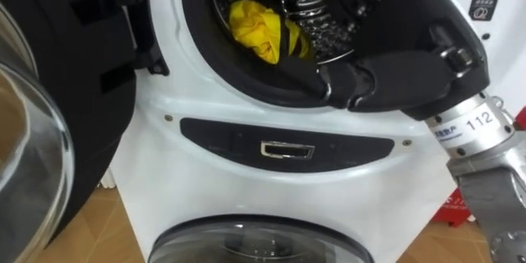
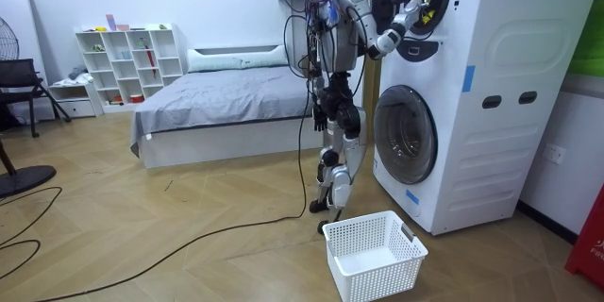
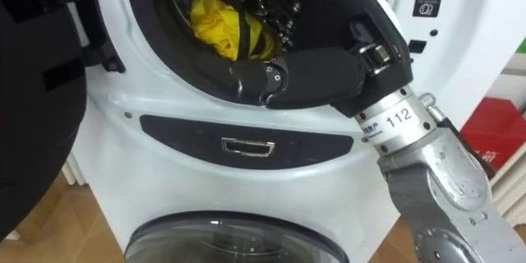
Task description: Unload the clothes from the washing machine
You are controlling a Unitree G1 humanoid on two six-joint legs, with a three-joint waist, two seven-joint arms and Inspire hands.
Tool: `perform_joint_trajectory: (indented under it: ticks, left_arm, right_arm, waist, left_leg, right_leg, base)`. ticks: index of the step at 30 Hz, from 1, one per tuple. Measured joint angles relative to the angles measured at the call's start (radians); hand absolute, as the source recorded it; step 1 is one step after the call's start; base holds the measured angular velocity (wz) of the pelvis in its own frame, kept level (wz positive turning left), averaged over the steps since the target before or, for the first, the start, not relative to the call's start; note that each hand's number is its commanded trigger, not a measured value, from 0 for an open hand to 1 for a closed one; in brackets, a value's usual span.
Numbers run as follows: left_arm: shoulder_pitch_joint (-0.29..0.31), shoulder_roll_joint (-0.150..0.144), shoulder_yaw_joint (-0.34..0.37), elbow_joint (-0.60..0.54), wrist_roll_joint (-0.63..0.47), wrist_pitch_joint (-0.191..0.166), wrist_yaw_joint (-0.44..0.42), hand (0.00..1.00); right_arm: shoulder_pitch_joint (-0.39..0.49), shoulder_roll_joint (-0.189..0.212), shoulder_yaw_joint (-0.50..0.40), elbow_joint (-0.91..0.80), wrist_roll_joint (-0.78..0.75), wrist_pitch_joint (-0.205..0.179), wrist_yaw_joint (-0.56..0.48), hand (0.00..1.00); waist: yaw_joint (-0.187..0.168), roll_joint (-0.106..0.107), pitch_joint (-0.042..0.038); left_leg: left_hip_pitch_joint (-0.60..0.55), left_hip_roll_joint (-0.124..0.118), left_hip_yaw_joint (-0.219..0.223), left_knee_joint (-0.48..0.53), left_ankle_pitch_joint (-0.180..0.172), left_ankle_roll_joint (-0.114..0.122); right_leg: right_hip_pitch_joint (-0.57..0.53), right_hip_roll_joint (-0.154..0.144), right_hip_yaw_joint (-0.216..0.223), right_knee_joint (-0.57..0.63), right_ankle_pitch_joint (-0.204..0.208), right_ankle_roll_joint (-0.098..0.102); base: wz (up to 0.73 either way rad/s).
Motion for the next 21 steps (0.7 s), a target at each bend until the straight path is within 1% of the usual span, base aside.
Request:
perform_joint_trajectory:
  ticks: [1,2,5,6,8,9,12,15,19,20,21]
  left_arm:
    - [0.001,0.0,0.0,0.0,-0.001,0.0,0.001,0.0]
    - [0.004,0.0,0.0,0.0,-0.001,0.0,0.001,0.0]
    - [0.009,0.0,0.0,0.001,-0.001,0.001,0.001,0.0]
    - [0.009,0.0,0.0,0.001,-0.001,0.001,0.001,0.0]
    - [0.009,0.0,0.001,0.001,-0.001,0.002,-0.003,0.0]
    - [0.012,0.0,0.002,0.001,0.001,0.004,-0.006,0.0]
    - [0.007,0.006,0.011,0.001,0.009,0.018,-0.014,0.0]
    - [-0.002,0.015,0.011,0.001,0.013,0.019,-0.034,0.0]
    - [-0.012,0.029,0.01,-0.001,0.028,0.019,-0.053,0.0]
    - [-0.017,0.034,0.009,-0.001,0.03,0.019,-0.056,0.0]
    - [-0.021,0.037,0.009,-0.003,0.031,0.02,-0.061,0.0]
  right_arm:
    - [0.0,-0.001,0.0,0.001,-0.006,0.0,-0.004,0.0]
    - [0.0,-0.003,-0.001,0.004,-0.018,0.0,-0.008,0.0]
    - [0.0,-0.02,-0.009,0.027,-0.049,0.002,-0.011,0.0]
    - [0.0,-0.022,-0.014,0.032,-0.059,0.003,-0.019,0.0]
    - [0.0,-0.023,-0.028,0.032,-0.073,0.003,-0.021,0.0]
    - [0.0,-0.029,-0.029,0.031,-0.094,0.003,-0.024,0.0]
    - [-0.001,-0.042,-0.027,0.047,-0.144,0.001,-0.018,0.0]
    - [-0.002,-0.042,-0.023,0.076,-0.221,-0.001,0.004,0.0]
    - [-0.03,-0.044,0.015,0.15,-0.332,0.0,0.033,0.0]
    - [-0.032,-0.049,0.021,0.163,-0.372,0.001,0.038,0.0]
    - [-0.036,-0.058,0.03,0.176,-0.408,0.001,0.038,0.0]
  waist:
    - [0.0,0.0,0.0001]
    - [-0.001,-0.004,-0.0023]
    - [-0.005,-0.004,-0.0009]
    - [-0.006,-0.005,0.0035]
    - [-0.008,-0.005,0.0097]
    - [-0.005,-0.005,0.0109]
    - [-0.001,-0.007,0.0108]
    - [0.017,-0.015,0.0091]
    - [0.021,-0.025,0.0111]
    - [0.034,-0.029,0.0104]
    - [0.037,-0.032,0.011]
  left_leg:
    - [0.001,0.0,0.0,0.0,0.0,0.001]
    - [0.002,0.0,-0.001,0.0,-0.001,0.002]
    - [0.007,0.001,-0.002,-0.001,-0.001,0.002]
    - [0.008,0.002,-0.002,-0.002,-0.002,0.002]
    - [0.007,0.002,-0.005,-0.005,-0.004,0.003]
    - [0.004,0.002,-0.005,-0.006,-0.004,0.003]
    - [0.002,0.003,-0.009,-0.006,-0.004,0.003]
    - [0.003,0.003,-0.009,-0.004,-0.004,0.003]
    - [0.009,0.002,-0.01,-0.001,-0.006,0.004]
    - [0.009,0.002,-0.011,0.0,-0.006,0.004]
    - [0.009,0.001,-0.014,0.003,-0.007,0.004]
  right_leg:
    - [0.001,0.0,-0.001,-0.002,0.0,0.0]
    - [0.003,0.0,-0.002,-0.005,0.0,0.0]
    - [0.006,-0.002,-0.005,-0.004,0.0,0.001]
    - [0.008,-0.002,-0.009,-0.002,0.0,0.001]
    - [0.007,-0.001,-0.013,-0.002,0.0,0.001]
    - [0.005,-0.001,-0.015,-0.001,0.0,0.001]
    - [0.005,-0.002,-0.017,0.003,0.0,0.002]
    - [0.007,-0.002,-0.015,0.005,0.0,0.002]
    - [0.014,-0.002,-0.017,0.007,0.0,0.002]
    - [0.016,-0.003,-0.019,0.008,0.0,0.002]
    - [0.019,-0.004,-0.023,0.008,0.0,0.002]
  base:
    - [0.0]
    - [0.0]
    - [0.0]
    - [0.0]
    - [0.04]
    - [0.0]
    - [0.03]
    - [0.0]
    - [0.0]
    - [0.0]
    - [0.05]
